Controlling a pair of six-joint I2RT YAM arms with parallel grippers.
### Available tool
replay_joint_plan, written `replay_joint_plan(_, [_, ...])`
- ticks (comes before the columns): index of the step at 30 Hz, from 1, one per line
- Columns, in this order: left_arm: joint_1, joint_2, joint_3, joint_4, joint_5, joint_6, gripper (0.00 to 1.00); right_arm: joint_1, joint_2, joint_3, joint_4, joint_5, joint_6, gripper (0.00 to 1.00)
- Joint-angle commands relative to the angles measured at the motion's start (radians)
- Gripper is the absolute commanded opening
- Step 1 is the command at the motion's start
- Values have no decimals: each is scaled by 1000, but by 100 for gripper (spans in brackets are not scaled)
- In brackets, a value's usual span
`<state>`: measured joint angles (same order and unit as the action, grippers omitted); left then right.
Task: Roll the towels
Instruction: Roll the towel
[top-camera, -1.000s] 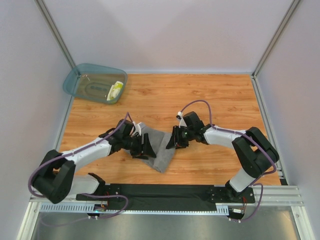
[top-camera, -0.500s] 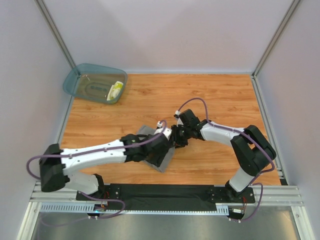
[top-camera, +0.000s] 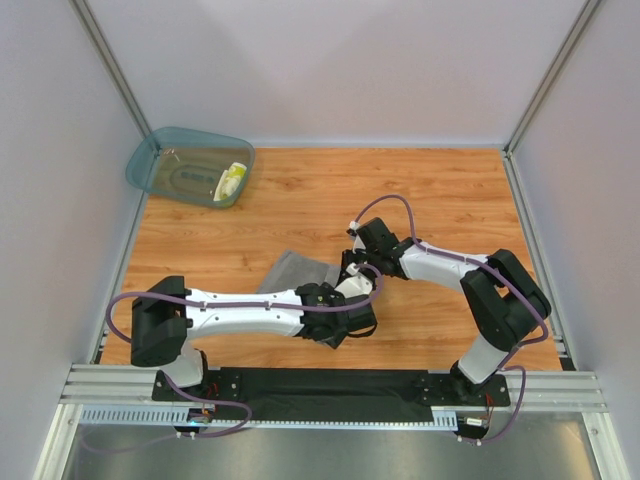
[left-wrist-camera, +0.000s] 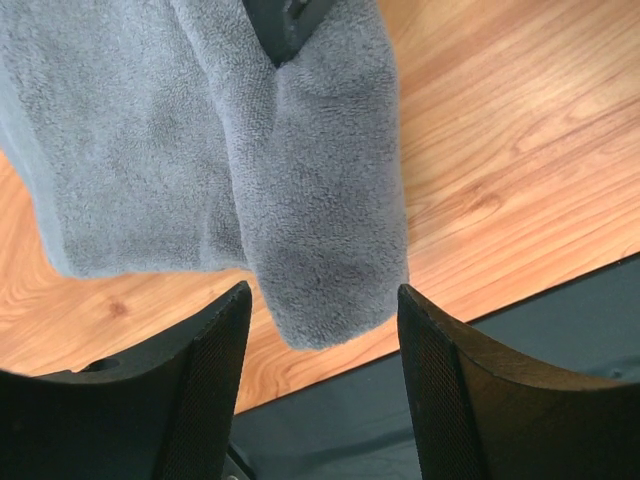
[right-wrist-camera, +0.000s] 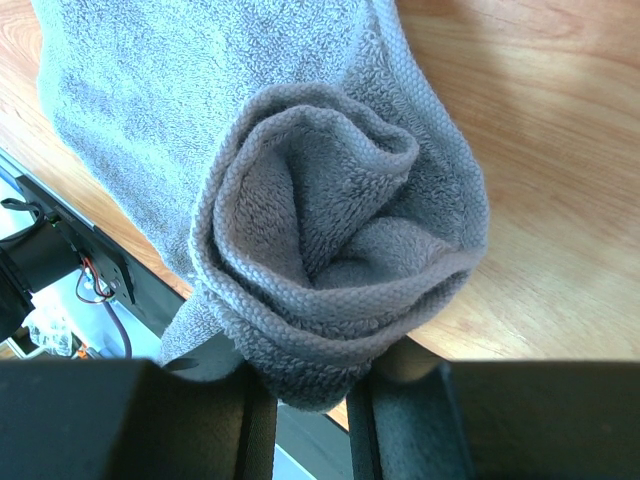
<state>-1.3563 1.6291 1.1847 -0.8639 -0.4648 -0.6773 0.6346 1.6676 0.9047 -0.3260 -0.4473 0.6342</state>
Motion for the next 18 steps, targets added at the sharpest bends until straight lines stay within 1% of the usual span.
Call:
replay_joint_plan(1, [-43,29,78,-67,-84,-27,67,4,27,22,-47,45,-31,25])
replay_joint_plan(2, [-50,40,90,-81,-107,-31,67,5,26,22,-47,44,-31,25])
replay_joint_plan(4, [-63,72,114,-109,-113,-33,67,4,32,20,-45,44,-31,24])
replay_joint_plan(6, [-67,96,119,-103,-101,-34,68,4,37,22,-47,44,-33,25])
replay_joint_plan(9, [-67,130,110,-84,-74,-42,68,4,37,19,-50,45,-31,24])
replay_joint_plan(14, [-67,190,104,-104,-103,-74,72,4,32,14,-51,44,-36,24])
replay_joint_plan(18, [-66,225,60,-66,-89,-73,75,4,35,22,-62,44,-41,24])
